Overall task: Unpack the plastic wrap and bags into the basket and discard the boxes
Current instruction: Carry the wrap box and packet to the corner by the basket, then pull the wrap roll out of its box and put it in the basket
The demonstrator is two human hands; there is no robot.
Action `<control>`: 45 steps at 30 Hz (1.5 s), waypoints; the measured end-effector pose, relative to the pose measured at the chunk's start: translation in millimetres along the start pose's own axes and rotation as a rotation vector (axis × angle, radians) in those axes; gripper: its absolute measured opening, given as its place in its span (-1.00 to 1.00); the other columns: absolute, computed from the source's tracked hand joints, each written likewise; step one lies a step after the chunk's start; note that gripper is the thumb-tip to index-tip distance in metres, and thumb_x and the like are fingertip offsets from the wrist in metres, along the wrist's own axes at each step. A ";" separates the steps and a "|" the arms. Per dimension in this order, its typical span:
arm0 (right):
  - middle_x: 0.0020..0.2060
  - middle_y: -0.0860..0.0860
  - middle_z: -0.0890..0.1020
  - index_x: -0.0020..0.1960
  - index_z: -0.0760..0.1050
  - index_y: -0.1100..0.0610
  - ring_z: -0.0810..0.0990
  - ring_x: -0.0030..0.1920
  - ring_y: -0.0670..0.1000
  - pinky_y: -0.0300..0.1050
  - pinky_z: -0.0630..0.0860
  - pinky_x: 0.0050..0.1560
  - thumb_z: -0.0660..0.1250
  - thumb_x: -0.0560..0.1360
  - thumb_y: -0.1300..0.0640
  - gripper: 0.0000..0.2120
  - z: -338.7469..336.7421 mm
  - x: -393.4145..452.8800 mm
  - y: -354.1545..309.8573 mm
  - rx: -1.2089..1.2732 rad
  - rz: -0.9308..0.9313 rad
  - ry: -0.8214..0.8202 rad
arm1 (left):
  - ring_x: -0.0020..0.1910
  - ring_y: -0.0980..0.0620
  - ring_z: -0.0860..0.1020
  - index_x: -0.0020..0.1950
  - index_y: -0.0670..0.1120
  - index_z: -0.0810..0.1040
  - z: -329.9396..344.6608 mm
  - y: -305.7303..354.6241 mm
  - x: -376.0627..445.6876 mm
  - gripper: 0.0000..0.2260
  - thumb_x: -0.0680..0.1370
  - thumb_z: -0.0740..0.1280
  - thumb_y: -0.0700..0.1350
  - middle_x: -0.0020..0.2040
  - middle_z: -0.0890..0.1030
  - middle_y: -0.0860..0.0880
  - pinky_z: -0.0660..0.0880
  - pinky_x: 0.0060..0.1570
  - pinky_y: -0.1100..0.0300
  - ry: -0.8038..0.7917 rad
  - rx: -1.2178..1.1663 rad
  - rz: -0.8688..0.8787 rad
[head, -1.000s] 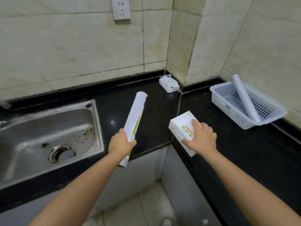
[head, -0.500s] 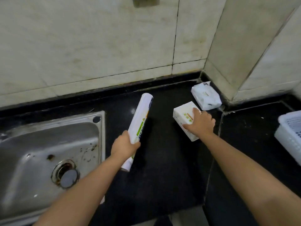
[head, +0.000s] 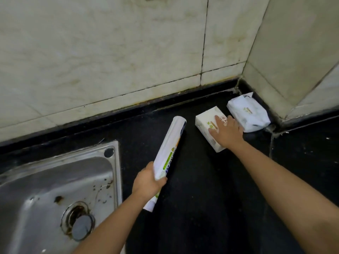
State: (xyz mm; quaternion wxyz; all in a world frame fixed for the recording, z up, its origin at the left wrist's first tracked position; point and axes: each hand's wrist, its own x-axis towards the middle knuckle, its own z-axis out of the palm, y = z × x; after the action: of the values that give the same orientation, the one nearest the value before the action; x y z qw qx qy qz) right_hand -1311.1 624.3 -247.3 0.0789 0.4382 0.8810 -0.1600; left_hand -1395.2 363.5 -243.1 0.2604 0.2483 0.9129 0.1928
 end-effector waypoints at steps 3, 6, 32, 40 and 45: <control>0.49 0.24 0.09 0.49 0.04 0.09 0.06 0.48 0.20 0.10 0.04 0.50 0.08 0.58 -0.03 -0.47 -11.0 -21.0 9.8 0.169 -0.050 0.060 | -0.12 0.03 0.49 0.27 -0.13 0.37 -3.4 -4.1 -11.6 -0.55 0.44 0.41 -0.10 0.08 0.60 -0.14 0.38 -0.21 0.23 0.023 -0.031 0.086; 0.43 0.22 0.28 0.44 0.19 0.19 0.23 0.43 0.16 0.01 0.16 0.43 0.13 0.58 0.14 -0.56 -22.9 -61.7 18.9 0.445 -0.097 0.196 | -0.13 0.01 0.52 0.28 -0.11 0.37 -11.3 -1.2 -21.7 -0.53 0.42 0.41 -0.11 0.05 0.60 -0.12 0.39 -0.23 0.22 0.038 0.000 0.269; 0.03 0.19 0.62 0.10 0.57 0.26 0.55 0.11 0.12 -0.10 0.45 0.14 0.22 0.50 0.25 -0.76 41.3 -389.1 256.4 0.211 0.341 0.186 | 0.22 -0.11 0.42 0.42 -0.10 0.19 224.4 232.9 -137.6 -0.43 0.46 0.32 -0.09 0.31 0.44 -0.11 0.40 0.16 0.04 -0.597 0.944 1.400; 0.06 0.17 0.50 0.17 0.48 0.21 0.44 0.11 0.16 -0.04 0.41 0.09 0.30 0.46 0.10 -0.68 19.8 -346.1 285.8 0.235 0.386 0.119 | 0.44 0.01 0.21 0.50 -0.04 0.10 206.8 223.5 -113.2 -0.39 0.54 0.19 0.18 0.49 0.23 -0.03 0.16 0.42 0.08 -0.442 0.842 1.321; 0.08 0.14 0.51 0.20 0.48 0.14 0.44 0.16 0.15 -0.08 0.39 0.17 0.29 0.48 0.06 -0.68 7.0 -326.0 299.3 0.247 0.360 -0.014 | 0.46 0.02 0.18 0.48 -0.03 0.18 190.6 220.9 -95.2 -0.52 0.59 0.16 0.06 0.49 0.24 -0.04 0.16 0.45 0.10 -0.406 0.821 1.326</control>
State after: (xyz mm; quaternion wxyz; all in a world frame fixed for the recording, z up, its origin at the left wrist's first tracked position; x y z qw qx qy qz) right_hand -875.8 547.4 -226.5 0.0578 0.5938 0.7616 -0.2531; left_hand -1137.8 530.4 -251.1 0.1406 0.8446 0.5083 -0.0923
